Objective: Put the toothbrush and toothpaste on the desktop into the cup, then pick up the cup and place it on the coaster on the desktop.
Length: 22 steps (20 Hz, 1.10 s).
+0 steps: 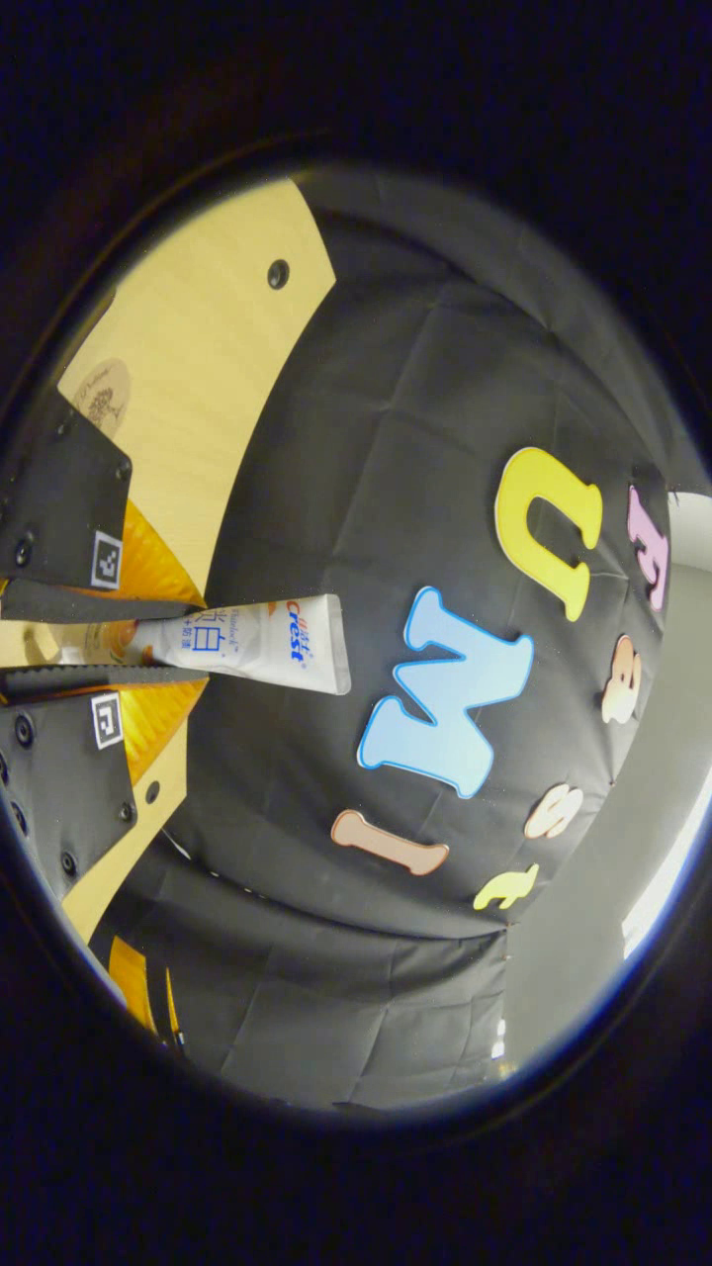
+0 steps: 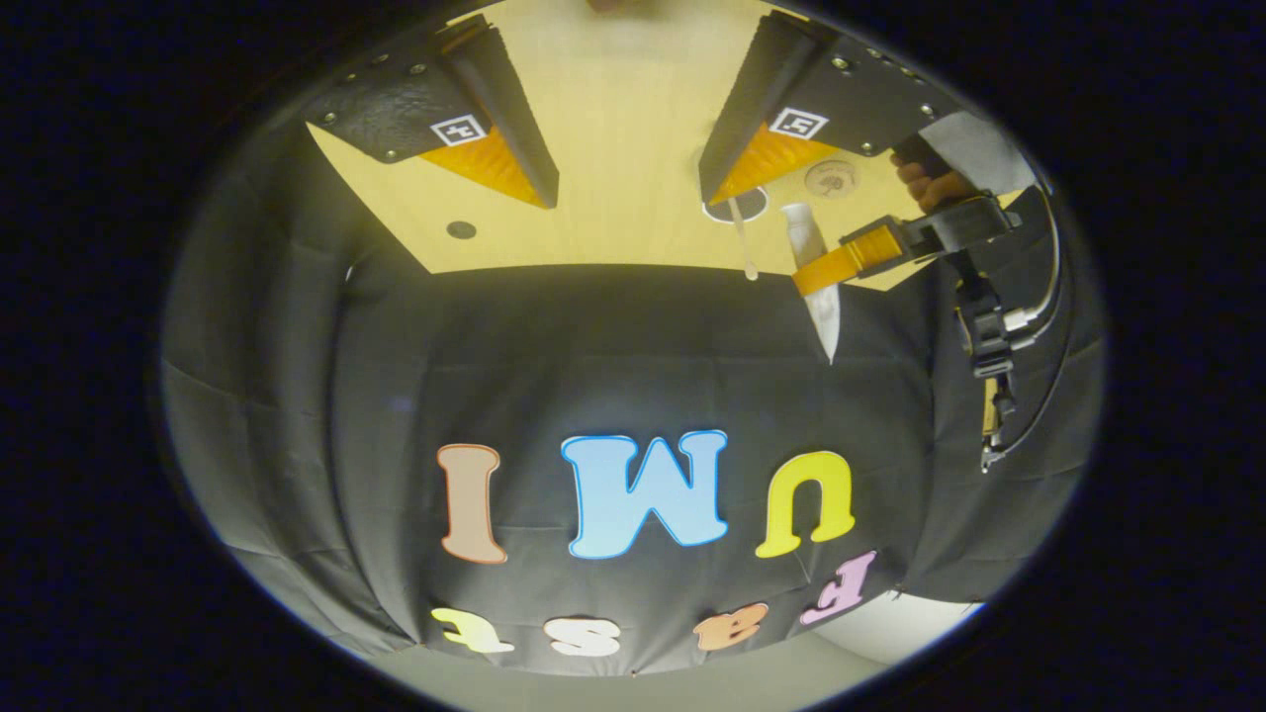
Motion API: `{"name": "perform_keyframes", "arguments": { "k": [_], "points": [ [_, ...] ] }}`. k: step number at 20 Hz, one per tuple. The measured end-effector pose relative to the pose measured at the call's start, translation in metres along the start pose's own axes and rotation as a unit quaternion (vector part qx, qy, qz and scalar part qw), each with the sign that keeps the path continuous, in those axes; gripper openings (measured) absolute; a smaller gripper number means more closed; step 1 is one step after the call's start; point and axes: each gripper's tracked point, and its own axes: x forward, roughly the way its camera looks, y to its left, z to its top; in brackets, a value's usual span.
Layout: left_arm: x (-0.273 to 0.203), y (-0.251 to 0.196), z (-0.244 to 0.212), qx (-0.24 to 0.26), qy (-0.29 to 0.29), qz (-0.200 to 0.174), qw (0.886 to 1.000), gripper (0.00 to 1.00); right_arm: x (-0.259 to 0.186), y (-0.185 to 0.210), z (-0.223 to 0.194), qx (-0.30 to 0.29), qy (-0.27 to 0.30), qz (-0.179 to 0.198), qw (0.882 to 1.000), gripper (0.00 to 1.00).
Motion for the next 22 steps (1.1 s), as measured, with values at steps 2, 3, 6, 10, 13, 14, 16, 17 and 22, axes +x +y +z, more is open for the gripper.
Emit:
{"name": "perform_keyframes", "arguments": {
  "k": [2, 3, 6, 10, 13, 14, 16, 17, 22],
  "points": [
    [0.018, -0.005, -0.009, 0.008, -0.011, -0.002, 1.0, 0.29, -0.005, -0.004, -0.005, 0.0, 0.008, -0.006, 1.0, 0.88],
    [0.026, -0.005, -0.016, 0.012, -0.01, -0.002, 1.0, 0.24, -0.006, -0.005, -0.008, 0.0, 0.012, -0.008, 1.0, 0.88],
    [0.044, 0.003, -0.044, 0.027, 0.001, 0.011, 1.0, 0.24, -0.012, -0.011, -0.021, -0.01, 0.024, -0.012, 1.0, 0.88],
    [0.051, 0.002, -0.063, 0.064, 0.008, 0.014, 0.998, 0.24, -0.011, -0.021, -0.032, -0.003, 0.045, -0.019, 0.999, 0.88],
    [0.049, 0.006, -0.071, 0.059, 0.017, 0.018, 0.998, 0.31, -0.011, -0.026, -0.033, 0.008, 0.051, -0.024, 0.998, 0.88],
    [0.049, 0.008, -0.074, 0.058, 0.019, 0.021, 0.998, 0.26, -0.009, -0.026, -0.033, 0.009, 0.05, -0.024, 0.998, 0.88],
    [0.05, 0.008, -0.078, 0.062, 0.023, 0.022, 0.998, 0.29, -0.006, -0.026, -0.033, 0.007, 0.051, -0.025, 0.998, 0.88],
    [0.048, 0.006, -0.078, 0.061, 0.026, 0.019, 0.998, 0.38, -0.005, -0.025, -0.033, 0.007, 0.053, -0.024, 0.998, 0.88],
    [0.04, 0.005, -0.066, 0.059, 0.023, 0.013, 0.998, 0.77, -0.001, -0.013, -0.036, 0.0, 0.057, -0.012, 0.998, 0.88]
  ]
}}
